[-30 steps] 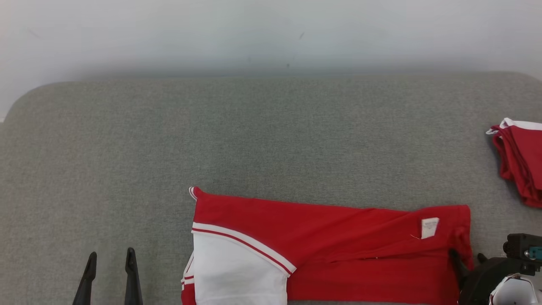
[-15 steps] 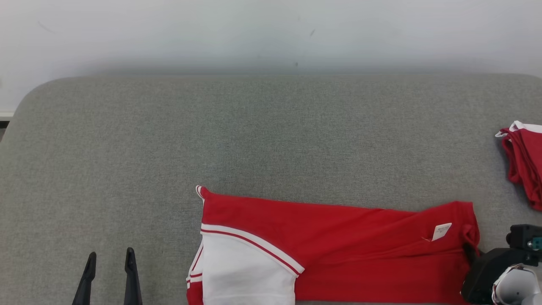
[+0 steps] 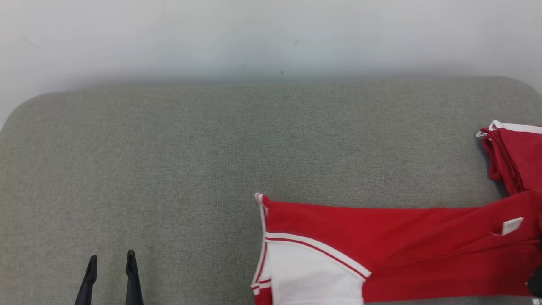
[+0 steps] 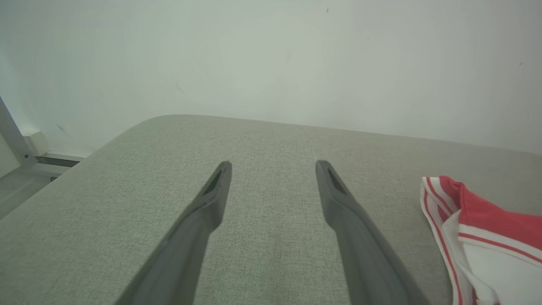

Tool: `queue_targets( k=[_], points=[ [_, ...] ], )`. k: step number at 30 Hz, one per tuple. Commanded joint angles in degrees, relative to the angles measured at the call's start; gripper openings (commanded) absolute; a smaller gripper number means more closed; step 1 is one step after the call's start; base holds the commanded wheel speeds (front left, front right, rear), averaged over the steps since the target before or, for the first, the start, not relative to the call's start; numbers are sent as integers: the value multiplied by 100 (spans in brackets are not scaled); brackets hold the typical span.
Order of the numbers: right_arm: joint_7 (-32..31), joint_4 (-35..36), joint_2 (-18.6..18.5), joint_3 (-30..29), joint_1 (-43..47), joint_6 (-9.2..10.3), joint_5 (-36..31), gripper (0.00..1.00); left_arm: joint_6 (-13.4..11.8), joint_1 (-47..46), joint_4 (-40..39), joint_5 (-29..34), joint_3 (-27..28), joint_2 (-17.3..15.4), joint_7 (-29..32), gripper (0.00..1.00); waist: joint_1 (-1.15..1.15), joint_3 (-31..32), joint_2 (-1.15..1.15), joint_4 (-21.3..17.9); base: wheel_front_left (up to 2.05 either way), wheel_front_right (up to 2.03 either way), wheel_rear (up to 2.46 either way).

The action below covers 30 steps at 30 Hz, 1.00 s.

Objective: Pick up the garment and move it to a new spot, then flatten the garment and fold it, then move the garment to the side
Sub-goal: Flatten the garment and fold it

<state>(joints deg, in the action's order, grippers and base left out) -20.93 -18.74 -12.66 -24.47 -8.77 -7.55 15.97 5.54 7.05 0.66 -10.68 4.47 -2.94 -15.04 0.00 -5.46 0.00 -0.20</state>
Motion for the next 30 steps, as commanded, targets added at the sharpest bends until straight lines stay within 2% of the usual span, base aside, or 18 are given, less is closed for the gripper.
queue_targets(
  k=[1, 5, 12, 16, 22, 30],
  points=[
    [-14, 114, -55, -206, 74, 17, -67, 0, -27, 63, -10, -54, -6, 11, -14, 100, 0, 33, 0, -22, 0, 0, 0],
    [-100, 387, -47, -392, 186, 17, -162, 0, -44, 97, 6, -80, -14, 10, -14, 100, 0, 93, 0, -36, 0, 0, 0],
    [-456, 1084, 248, 135, 390, 17, 20, 0, -71, 144, 30, -132, -14, 10, -14, 100, 0, 189, 0, -67, 0, 0, 0],
    [-612, 1350, 436, 594, 480, 16, 84, 0, -67, 145, 43, -139, -33, 10, -14, 100, 0, 227, 0, -56, 0, 0, 0],
    [-819, 1724, 638, 1633, 531, 17, 364, 0, -62, 171, 65, -143, -38, 10, -14, 100, 0, 292, 0, -6, 0, 0, 0],
    [-928, 1774, 585, 3108, 324, 17, 767, 0, -24, 170, 106, -146, -54, 9, -14, 100, 0, 349, 0, 163, 0, 0, 0]
  ],
)
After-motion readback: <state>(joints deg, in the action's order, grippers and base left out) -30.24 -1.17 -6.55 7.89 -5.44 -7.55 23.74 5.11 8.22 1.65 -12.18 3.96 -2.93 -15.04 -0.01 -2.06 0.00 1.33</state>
